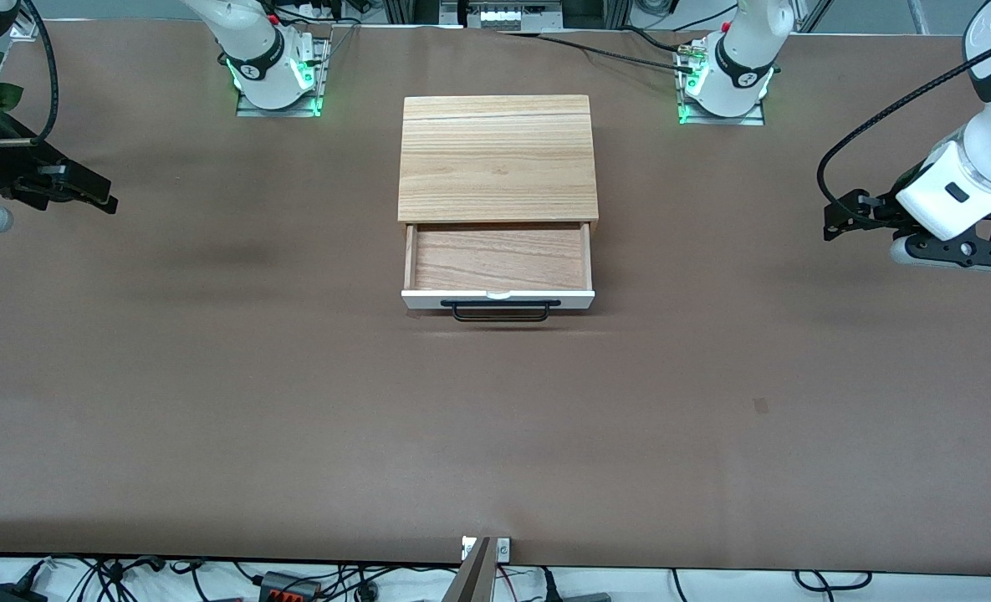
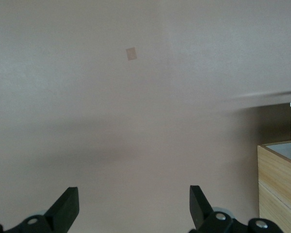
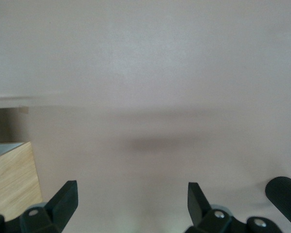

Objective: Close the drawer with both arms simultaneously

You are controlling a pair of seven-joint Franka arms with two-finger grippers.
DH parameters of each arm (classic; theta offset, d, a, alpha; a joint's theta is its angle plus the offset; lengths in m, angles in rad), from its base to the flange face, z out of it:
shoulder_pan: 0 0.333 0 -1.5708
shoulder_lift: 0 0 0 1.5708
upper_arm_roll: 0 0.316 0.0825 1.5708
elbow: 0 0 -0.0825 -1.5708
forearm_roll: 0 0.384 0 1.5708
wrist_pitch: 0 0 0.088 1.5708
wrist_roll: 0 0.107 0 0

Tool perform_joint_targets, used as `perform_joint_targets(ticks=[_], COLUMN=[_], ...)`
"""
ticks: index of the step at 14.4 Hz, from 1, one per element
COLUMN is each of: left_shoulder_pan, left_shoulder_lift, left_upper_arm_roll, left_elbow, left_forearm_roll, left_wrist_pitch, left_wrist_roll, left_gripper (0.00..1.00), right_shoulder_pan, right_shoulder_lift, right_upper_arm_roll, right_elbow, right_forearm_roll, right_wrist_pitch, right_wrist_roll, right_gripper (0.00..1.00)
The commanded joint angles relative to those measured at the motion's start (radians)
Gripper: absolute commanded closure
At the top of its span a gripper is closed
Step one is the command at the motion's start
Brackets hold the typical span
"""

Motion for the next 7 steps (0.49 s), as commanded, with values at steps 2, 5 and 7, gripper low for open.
perform_joint_targets(ticks=[2,5,7], left_shoulder_pan=[0.002,-0.001,-0.012], left_shoulder_lift=[-0.001,0.001,0.013], left_upper_arm_roll=[0.002,-0.005,-0.008], left_elbow=[0.002,0.003,0.003], left_forearm_roll=[-0.007,-0.053,-0.065], left_wrist_pitch=[0.001,0.0,0.003], left_wrist_roll=[-0.001,-0.004,-0.011], left_gripper=[0.0,0.0,0.0], right_shoulder_pan=[0.012,0.012,0.012], right_shoulder_lift=[0.002,0.002,0.008], right_upper_arm_roll=[-0.008,-0.006,-0.006], right_elbow=[0.014,0.012,0.011], right_forearm_roll=[-0.003,-0.002,0.0], right_wrist_pitch=[-0.011,-0.011,-0.03], right_wrist_roll=[0.014,0.009,0.009], right_gripper=[0.0,0.0,0.0])
